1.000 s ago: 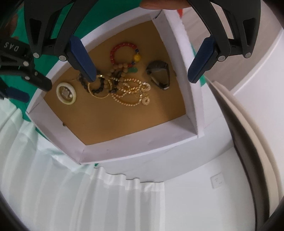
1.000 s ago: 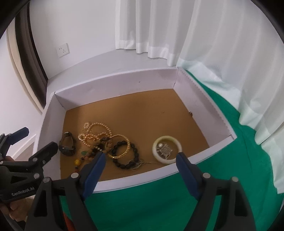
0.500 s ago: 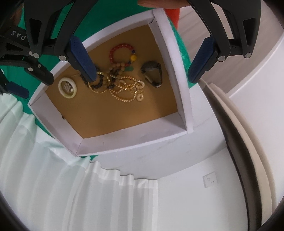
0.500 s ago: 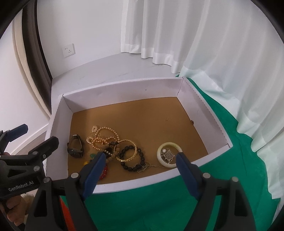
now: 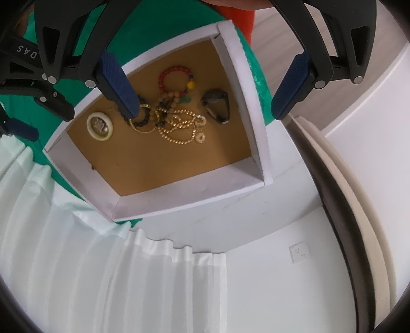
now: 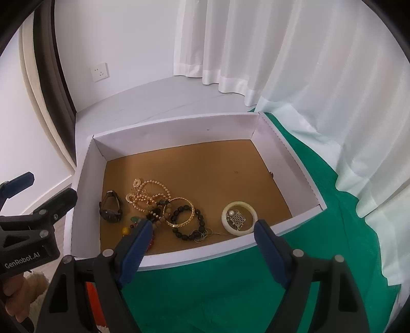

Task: Organize jewelry

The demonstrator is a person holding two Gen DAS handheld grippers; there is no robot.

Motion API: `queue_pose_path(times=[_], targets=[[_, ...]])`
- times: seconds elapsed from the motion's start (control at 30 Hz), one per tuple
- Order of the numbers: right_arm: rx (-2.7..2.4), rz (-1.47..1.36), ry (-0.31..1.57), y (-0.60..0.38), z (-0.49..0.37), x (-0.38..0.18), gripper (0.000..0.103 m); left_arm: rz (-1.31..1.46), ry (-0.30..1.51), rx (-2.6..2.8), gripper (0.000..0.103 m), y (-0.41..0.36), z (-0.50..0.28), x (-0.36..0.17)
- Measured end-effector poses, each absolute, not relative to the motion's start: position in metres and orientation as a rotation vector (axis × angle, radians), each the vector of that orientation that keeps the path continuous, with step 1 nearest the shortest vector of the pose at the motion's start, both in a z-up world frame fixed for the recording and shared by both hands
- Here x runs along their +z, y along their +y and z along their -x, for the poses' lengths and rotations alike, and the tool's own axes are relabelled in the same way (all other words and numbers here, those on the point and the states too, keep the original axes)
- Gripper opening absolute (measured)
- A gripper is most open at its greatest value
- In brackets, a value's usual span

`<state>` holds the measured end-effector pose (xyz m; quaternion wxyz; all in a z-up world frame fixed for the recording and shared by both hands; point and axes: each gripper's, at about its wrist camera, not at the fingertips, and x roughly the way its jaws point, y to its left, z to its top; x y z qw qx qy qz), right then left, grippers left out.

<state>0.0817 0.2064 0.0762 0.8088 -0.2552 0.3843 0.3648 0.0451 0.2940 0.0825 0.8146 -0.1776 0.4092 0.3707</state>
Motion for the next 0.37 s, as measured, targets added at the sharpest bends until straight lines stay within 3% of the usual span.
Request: queue_pose_path(times=[0.37], targets=[[0.764,0.542,0.826,0.2023,-0.0835,0.0725,0.083,0.372,0.848,0.774,0.102,0.2922,-0.0449,0.0833]])
